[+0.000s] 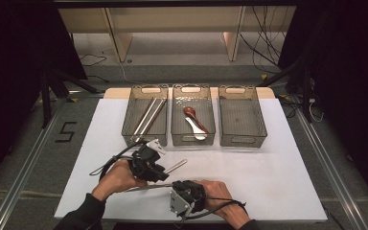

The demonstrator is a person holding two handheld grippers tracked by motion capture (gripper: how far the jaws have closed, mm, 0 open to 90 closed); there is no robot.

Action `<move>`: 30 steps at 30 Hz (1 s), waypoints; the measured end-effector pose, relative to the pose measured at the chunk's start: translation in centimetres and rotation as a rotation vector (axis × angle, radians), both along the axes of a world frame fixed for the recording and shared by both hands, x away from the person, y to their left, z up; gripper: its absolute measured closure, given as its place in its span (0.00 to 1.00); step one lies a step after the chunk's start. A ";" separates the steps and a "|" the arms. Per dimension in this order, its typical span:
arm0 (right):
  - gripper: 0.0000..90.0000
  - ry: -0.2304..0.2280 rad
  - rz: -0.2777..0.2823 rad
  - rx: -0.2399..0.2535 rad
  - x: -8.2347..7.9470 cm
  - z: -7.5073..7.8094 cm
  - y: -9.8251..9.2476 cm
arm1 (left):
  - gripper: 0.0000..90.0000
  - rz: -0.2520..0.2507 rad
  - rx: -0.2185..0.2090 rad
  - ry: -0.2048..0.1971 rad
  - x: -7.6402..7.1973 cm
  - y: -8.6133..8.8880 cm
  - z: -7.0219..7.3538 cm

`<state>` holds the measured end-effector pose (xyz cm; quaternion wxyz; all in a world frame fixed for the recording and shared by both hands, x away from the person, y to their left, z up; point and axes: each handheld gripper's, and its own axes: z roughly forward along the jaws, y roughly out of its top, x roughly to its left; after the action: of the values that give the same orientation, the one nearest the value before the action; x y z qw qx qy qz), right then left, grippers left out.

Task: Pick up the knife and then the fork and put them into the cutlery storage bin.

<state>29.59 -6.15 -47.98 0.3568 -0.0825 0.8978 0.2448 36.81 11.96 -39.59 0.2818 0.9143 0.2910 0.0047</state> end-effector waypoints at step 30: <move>0.94 0.000 -0.317 0.033 3.8 3.2 -6.8 | 0.27 0.220 -0.192 -0.132 1.1 6.6 1.9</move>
<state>33.37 -13.00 -44.77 0.3924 0.0661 0.8953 0.2001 37.92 18.52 -37.71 0.3840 0.8435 0.3693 0.0675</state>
